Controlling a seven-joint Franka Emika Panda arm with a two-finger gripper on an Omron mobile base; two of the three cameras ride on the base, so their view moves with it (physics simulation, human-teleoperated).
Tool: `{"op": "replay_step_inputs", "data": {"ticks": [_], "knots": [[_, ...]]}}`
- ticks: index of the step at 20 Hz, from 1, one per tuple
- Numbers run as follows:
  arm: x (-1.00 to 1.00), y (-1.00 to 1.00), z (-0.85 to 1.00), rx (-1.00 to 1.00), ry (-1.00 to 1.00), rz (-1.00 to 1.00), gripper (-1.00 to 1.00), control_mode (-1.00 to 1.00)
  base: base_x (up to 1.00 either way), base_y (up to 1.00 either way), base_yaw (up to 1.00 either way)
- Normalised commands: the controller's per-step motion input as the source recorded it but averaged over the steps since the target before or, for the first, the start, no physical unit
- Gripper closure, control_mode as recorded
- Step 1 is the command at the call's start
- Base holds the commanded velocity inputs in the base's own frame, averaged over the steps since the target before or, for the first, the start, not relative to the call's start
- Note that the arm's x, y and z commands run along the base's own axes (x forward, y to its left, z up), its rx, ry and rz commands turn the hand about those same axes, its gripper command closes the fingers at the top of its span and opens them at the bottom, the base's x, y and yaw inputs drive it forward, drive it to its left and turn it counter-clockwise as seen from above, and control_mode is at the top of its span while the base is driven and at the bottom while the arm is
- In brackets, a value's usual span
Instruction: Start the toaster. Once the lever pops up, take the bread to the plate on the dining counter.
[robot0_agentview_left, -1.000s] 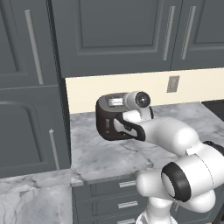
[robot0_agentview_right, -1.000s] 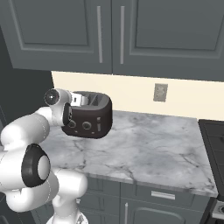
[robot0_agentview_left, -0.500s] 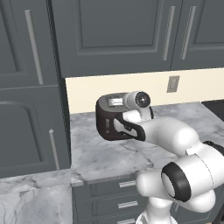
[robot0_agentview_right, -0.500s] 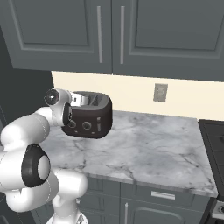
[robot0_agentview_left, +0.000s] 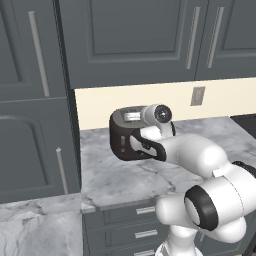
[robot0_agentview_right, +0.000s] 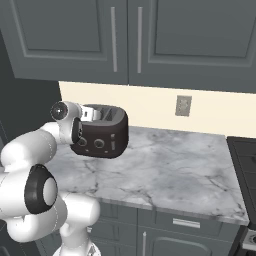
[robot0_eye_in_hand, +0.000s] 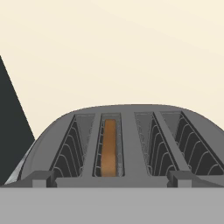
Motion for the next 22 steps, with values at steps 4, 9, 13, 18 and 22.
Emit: {"op": "replay_step_inputs", "data": {"ticks": [4,9,13,18,22], "knots": [[0.00,0.00,0.00,0.00,0.00,0.00,-1.00,-1.00,0.00,0.00,0.00],[0.00,0.00,0.00,0.00,0.00,0.00,-1.00,-1.00,0.00,0.00,0.00],[0.00,0.00,0.00,0.00,0.00,0.00,-1.00,-1.00,0.00,0.00,0.00],[0.00,0.00,0.00,0.00,0.00,0.00,-1.00,-1.00,0.00,0.00,0.00],[0.00,0.00,0.00,0.00,0.00,0.00,-1.00,-1.00,0.00,0.00,0.00]]}}
